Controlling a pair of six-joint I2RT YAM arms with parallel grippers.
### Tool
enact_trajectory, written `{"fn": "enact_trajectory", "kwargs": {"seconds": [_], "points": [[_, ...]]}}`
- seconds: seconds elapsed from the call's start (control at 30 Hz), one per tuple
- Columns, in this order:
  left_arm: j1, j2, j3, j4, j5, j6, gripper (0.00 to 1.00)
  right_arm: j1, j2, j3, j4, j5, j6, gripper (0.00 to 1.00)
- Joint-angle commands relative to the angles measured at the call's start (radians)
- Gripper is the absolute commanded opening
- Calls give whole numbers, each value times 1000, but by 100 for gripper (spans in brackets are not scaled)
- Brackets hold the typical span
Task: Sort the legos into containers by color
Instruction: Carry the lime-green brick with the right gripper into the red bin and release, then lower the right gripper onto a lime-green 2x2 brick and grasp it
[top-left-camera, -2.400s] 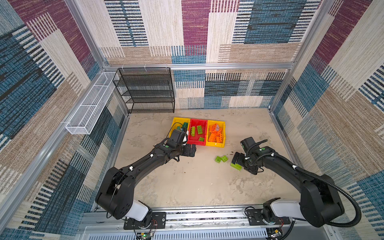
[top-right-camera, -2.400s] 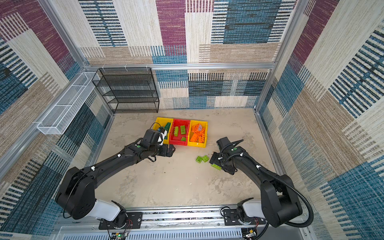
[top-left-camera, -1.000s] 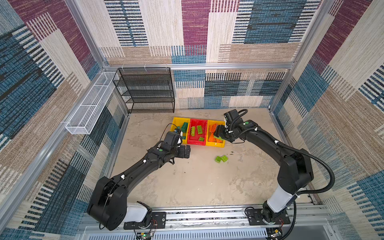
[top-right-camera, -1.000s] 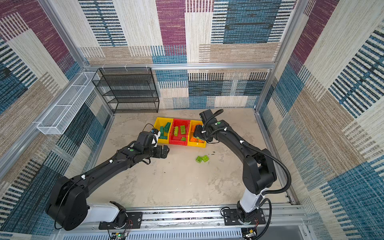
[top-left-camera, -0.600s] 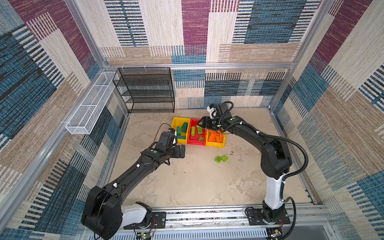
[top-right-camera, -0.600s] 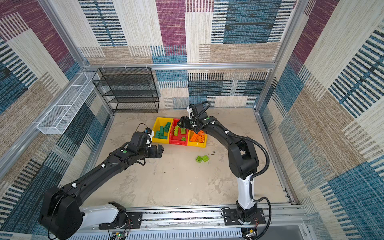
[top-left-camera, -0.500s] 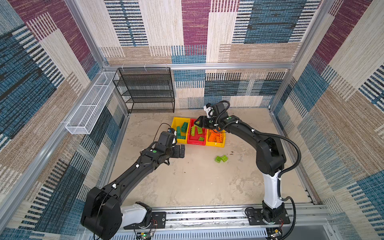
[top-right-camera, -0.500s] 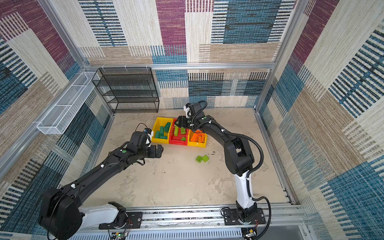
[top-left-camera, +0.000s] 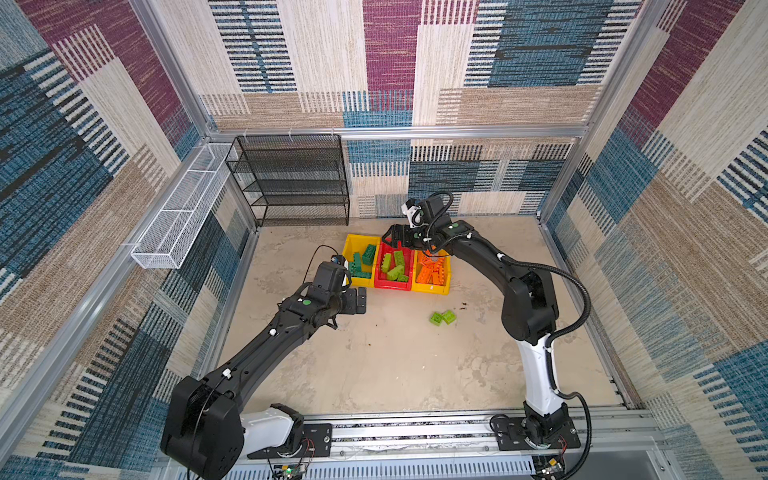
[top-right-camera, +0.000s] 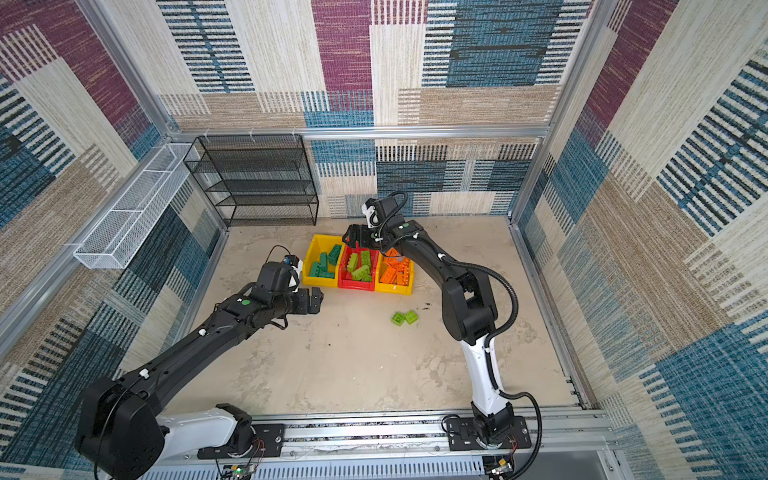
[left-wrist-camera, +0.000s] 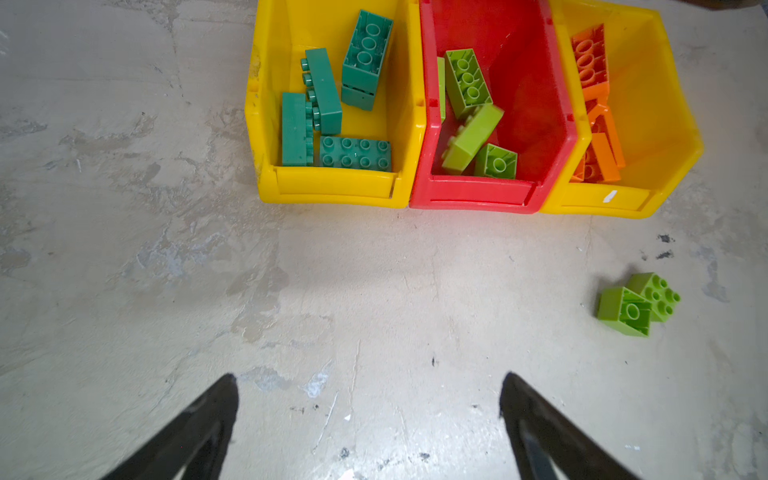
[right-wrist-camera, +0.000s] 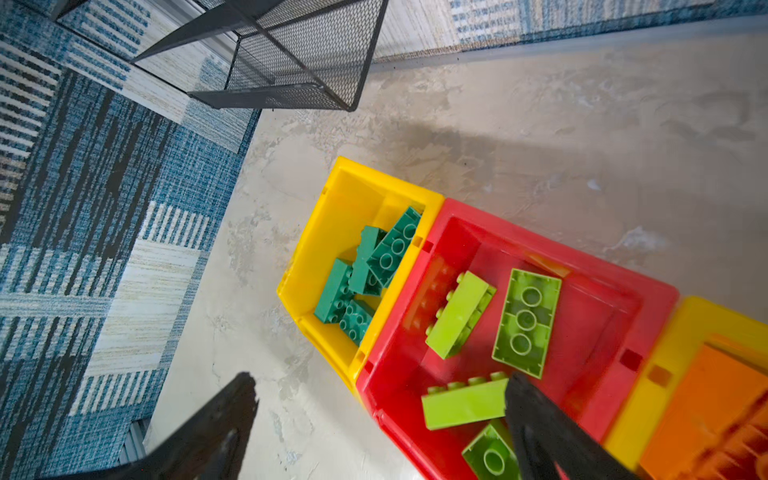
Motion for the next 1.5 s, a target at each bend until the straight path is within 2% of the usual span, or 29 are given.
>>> {"fn": "enact_trajectory", "kwargs": {"seconds": [0.0, 0.17, 0.33, 0.57, 0.73, 1.13, 1.37, 1.47], "points": [[-2, 5, -15, 36, 38, -27, 99, 0, -108, -96, -62, 76, -45, 93], [-41, 22, -40, 76, 82, -31, 99, -1, -374, -471, -59, 209, -49, 85], [-147, 54, -41, 110, 71, -33, 99, -2, -581, -792, -72, 291, -26, 77], [-262, 120, -13, 133, 40, -77, 99, -13, -656, -1013, -51, 346, -5, 67], [-286, 101, -21, 117, -4, -85, 99, -13, -634, -1053, -39, 346, -35, 67], [-287, 36, -55, 88, -96, -89, 99, -13, -481, -970, -18, 364, -122, 66], [-286, 39, -46, 84, -106, -102, 99, -14, -423, -924, -10, 375, -156, 59], [-287, 39, -43, 72, -117, -100, 99, -13, -420, -921, -10, 363, -158, 50]]}}
